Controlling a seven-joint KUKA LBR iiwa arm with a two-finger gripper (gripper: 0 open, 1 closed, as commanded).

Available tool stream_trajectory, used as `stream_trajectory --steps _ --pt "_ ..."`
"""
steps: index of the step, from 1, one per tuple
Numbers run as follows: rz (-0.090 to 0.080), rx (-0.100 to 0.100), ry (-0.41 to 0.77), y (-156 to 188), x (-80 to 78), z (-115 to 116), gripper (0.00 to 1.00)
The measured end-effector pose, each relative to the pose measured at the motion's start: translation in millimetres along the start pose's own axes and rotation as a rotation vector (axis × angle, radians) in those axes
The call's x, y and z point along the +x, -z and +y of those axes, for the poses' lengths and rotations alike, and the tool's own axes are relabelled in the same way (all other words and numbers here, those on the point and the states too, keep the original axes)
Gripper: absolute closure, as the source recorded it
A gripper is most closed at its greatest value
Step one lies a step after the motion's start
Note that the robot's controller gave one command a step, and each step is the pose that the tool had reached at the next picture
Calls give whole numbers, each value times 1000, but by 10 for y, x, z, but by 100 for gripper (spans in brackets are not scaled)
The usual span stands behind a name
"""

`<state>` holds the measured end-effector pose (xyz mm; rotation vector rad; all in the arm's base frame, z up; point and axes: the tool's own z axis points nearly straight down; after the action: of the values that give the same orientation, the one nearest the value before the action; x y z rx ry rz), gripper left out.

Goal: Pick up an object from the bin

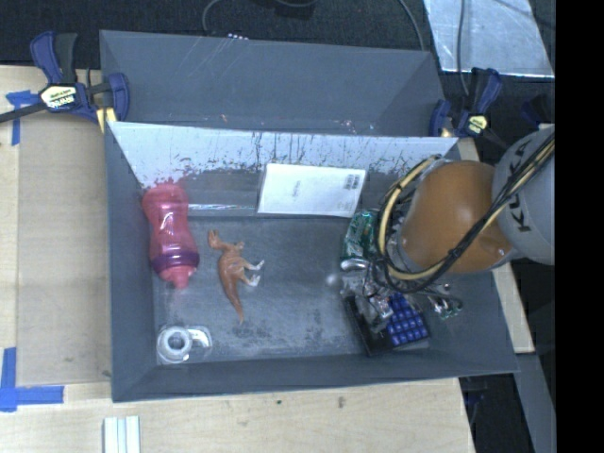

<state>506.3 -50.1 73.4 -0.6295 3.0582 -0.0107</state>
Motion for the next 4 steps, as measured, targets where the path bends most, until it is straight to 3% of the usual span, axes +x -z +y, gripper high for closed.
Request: stream_trajectory --steps 1,2,3,4 --pt "0 0 1 0 0 0 100" --pt "-3 -2 164 160 20 -38 100" --pt "-16 8 461 471 123 -180 100" --pt "-4 -4 550 809 203 -315 100"
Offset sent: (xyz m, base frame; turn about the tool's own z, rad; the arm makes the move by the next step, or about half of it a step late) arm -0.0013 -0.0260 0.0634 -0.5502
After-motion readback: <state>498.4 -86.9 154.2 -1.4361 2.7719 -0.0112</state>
